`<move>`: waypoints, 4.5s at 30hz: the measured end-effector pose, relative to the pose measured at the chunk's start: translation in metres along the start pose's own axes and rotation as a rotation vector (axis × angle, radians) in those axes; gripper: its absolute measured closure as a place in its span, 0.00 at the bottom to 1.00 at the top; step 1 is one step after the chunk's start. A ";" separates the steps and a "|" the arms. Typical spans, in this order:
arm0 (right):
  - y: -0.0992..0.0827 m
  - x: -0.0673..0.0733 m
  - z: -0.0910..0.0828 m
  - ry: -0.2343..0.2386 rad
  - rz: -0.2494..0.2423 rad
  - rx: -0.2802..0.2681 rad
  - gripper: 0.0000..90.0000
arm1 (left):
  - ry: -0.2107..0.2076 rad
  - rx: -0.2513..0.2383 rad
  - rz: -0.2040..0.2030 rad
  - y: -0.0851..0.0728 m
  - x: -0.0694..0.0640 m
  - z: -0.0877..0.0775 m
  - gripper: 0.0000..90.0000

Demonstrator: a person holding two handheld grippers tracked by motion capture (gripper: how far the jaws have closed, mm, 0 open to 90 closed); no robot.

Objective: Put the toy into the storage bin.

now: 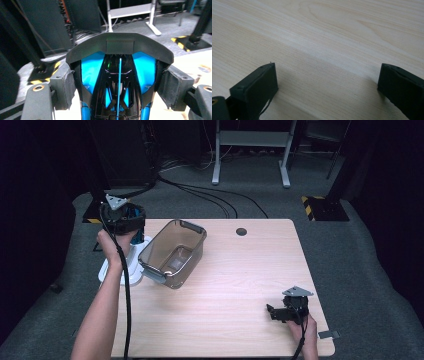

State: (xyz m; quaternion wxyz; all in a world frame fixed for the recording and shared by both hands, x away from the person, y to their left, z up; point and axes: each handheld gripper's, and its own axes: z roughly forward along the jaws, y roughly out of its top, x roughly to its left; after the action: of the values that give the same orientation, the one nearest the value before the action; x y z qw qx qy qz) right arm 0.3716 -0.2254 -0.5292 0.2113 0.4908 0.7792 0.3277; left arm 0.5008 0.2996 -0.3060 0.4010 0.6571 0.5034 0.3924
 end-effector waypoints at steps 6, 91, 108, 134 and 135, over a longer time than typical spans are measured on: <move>0.000 0.000 0.000 -0.001 -0.002 0.000 0.02 | -0.055 -0.016 0.018 0.006 -0.018 -0.002 0.28; 0.000 0.000 0.000 0.000 -0.005 -0.001 0.02 | -0.309 0.432 0.093 -0.073 -0.074 0.044 0.28; 0.000 0.000 0.000 0.000 -0.004 -0.002 0.02 | -0.326 0.515 0.102 -0.084 -0.071 0.050 0.27; 0.000 0.000 0.000 0.000 -0.005 -0.001 0.02 | -0.326 0.573 0.149 -0.087 -0.065 0.030 0.28; 0.000 0.000 0.000 0.002 0.000 -0.001 0.02 | -0.335 0.585 0.147 -0.087 -0.063 0.029 0.28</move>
State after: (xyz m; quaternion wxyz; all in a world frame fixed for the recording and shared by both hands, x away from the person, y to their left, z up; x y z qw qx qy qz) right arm 0.3714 -0.2254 -0.5292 0.2108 0.4903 0.7794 0.3283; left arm 0.4856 0.2488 -0.4037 0.2436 0.8341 0.4729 0.1458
